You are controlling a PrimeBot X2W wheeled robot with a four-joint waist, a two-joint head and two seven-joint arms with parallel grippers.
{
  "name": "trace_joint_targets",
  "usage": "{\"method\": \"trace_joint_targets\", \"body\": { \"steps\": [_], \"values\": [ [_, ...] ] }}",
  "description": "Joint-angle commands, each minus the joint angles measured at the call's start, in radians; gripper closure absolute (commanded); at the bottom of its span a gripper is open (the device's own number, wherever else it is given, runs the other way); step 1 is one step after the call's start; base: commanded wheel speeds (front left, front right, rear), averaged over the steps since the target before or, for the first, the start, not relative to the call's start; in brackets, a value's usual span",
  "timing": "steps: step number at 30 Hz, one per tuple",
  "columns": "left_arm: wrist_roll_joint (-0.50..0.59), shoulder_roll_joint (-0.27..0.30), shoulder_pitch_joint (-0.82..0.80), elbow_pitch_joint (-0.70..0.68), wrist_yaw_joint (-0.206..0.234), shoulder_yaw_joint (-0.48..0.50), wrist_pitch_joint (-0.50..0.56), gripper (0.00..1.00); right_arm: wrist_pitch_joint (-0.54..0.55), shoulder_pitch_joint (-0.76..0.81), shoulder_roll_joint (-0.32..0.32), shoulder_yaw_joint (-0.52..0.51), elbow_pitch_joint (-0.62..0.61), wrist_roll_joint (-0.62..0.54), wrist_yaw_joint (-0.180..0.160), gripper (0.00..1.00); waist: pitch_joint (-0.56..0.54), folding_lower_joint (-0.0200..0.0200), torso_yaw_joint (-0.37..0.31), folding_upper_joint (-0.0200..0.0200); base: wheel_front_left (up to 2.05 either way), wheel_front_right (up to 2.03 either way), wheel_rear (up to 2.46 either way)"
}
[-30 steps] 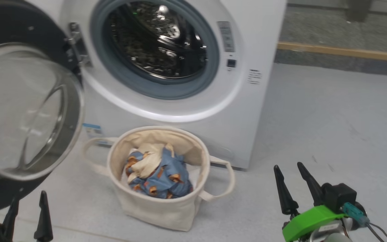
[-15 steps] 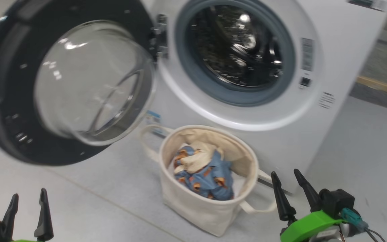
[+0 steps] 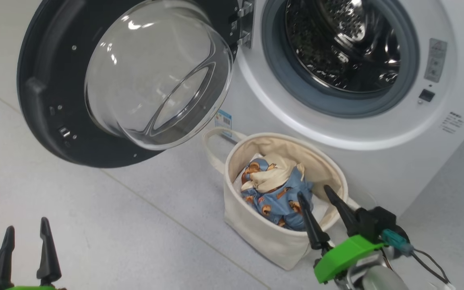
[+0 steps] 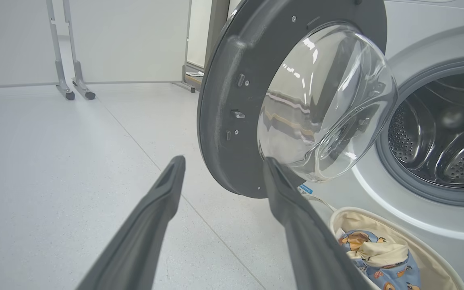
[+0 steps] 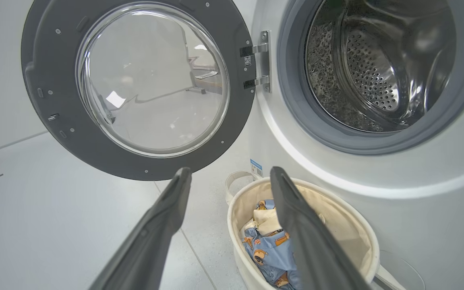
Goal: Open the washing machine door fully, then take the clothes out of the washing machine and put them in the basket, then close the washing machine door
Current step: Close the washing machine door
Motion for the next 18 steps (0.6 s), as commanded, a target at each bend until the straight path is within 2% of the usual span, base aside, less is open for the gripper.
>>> {"method": "trace_joint_targets", "body": {
  "steps": [1, 9, 14, 15, 16, 17, 18],
  "values": [
    [-0.011, 0.012, -0.025, -0.040, 0.007, 0.054, -0.013, 0.00, -0.012, -0.050, 0.002, 0.030, -0.019, 0.000, 0.008, 0.00, 0.011, 0.0000, 0.008, 0.0000, 0.00, 0.00, 0.00],
    [-0.046, -0.020, 0.015, -0.094, 0.017, 0.111, -0.025, 0.00, -0.012, -0.118, 0.002, 0.100, 0.030, 0.006, 0.008, 0.00, 0.040, 0.0000, 0.020, 0.0000, 0.00, 0.00, 0.00],
    [-0.101, -0.046, 0.033, -0.125, -0.007, 0.151, -0.028, 0.00, -0.012, -0.148, 0.002, 0.131, 0.051, 0.014, 0.008, 0.00, 0.056, 0.0000, 0.023, 0.0000, -0.01, -0.01, -0.01],
    [-0.113, -0.047, 0.036, -0.130, -0.015, 0.158, -0.028, 0.03, -0.012, -0.151, 0.002, 0.135, 0.055, 0.014, 0.008, 0.00, 0.058, 0.0000, 0.023, 0.0000, -0.05, -0.05, -0.05],
    [-0.130, -0.049, 0.038, -0.134, -0.025, 0.166, -0.028, 0.85, -0.012, -0.154, 0.002, 0.140, 0.059, 0.015, 0.008, 0.00, 0.061, 0.0000, 0.023, 0.0000, -0.05, -0.05, -0.05],
    [-0.146, -0.048, 0.039, -0.138, -0.035, 0.175, -0.029, 1.00, -0.012, -0.157, 0.002, 0.144, 0.063, 0.015, 0.008, 0.00, 0.063, 0.0000, 0.023, 0.0000, -0.04, -0.04, -0.04],
    [-0.166, -0.048, 0.038, -0.140, -0.045, 0.185, -0.028, 1.00, -0.012, -0.160, 0.002, 0.149, 0.067, 0.015, 0.008, 0.00, 0.066, 0.0000, 0.023, 0.0000, -0.03, -0.03, -0.03]
  ]
}}
